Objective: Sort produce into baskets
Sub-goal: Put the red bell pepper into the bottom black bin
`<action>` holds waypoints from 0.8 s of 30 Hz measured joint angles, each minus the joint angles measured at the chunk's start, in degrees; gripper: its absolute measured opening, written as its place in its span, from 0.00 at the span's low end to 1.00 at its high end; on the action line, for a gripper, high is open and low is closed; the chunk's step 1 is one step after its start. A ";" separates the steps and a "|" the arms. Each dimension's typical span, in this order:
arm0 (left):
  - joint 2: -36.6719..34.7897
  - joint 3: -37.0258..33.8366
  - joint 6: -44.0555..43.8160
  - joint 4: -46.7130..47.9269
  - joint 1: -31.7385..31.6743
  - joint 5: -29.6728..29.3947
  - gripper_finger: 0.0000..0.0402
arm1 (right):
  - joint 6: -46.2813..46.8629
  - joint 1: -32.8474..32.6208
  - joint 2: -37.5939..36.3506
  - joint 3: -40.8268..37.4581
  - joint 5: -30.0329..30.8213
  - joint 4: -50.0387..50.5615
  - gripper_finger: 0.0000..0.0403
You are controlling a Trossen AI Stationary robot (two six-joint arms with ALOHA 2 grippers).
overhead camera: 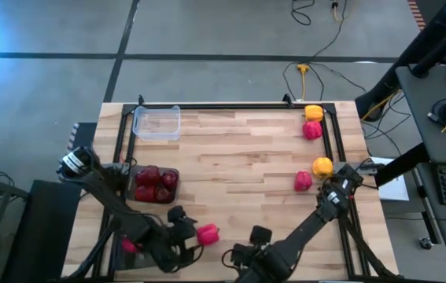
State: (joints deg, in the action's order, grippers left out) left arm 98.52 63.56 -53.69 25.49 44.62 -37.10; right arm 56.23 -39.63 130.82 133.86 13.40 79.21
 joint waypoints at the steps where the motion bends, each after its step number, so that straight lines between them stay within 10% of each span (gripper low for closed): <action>1: 0.72 -0.68 -0.43 -0.21 -0.82 0.46 0.90 | 0.10 -0.19 -0.03 0.00 -0.38 0.66 0.94; 24: 12.22 -1.46 -0.47 -20.01 -3.71 1.74 0.90 | -0.03 -1.27 -1.60 -0.02 3.82 10.59 0.94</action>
State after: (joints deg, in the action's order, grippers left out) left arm 110.74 62.11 -54.16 5.48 40.92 -35.36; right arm 56.20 -40.91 129.23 133.84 17.22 89.80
